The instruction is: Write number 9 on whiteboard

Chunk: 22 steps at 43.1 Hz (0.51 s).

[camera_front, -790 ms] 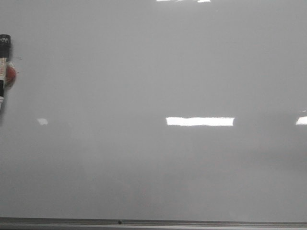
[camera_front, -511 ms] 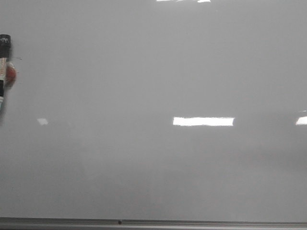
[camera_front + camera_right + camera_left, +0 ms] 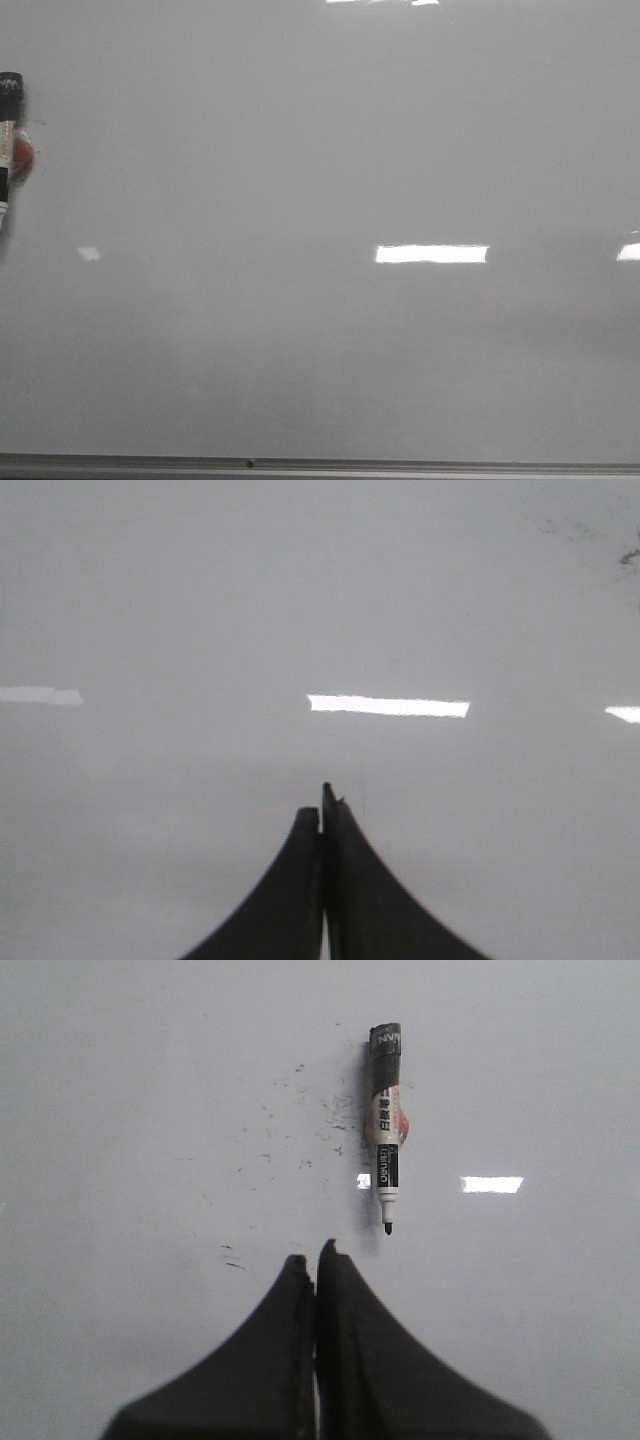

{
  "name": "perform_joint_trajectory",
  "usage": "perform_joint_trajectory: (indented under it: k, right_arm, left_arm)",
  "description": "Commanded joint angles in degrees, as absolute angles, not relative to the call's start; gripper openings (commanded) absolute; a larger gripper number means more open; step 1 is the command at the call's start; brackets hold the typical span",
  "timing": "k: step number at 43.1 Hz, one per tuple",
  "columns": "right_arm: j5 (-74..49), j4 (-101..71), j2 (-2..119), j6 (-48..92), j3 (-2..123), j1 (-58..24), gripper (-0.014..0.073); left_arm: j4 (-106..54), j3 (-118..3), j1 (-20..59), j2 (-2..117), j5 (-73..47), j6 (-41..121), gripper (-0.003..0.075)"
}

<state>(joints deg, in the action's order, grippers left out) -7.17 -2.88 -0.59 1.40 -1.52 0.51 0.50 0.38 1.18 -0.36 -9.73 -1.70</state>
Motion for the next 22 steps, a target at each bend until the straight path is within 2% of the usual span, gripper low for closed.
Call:
perform_joint_trajectory:
  k: [1, 22]
  right_arm:
    - [-2.52, -2.21, -1.63, 1.59, -1.38, 0.92, -0.0106]
    - [-0.57, -2.28, -1.63, 1.59, -1.33, 0.90, -0.0106]
  left_arm:
    - [0.00, 0.51, 1.07, -1.41, -5.38, -1.83, -0.0019]
    - [0.58, 0.51, 1.07, -1.41, -2.72, -1.83, -0.0019]
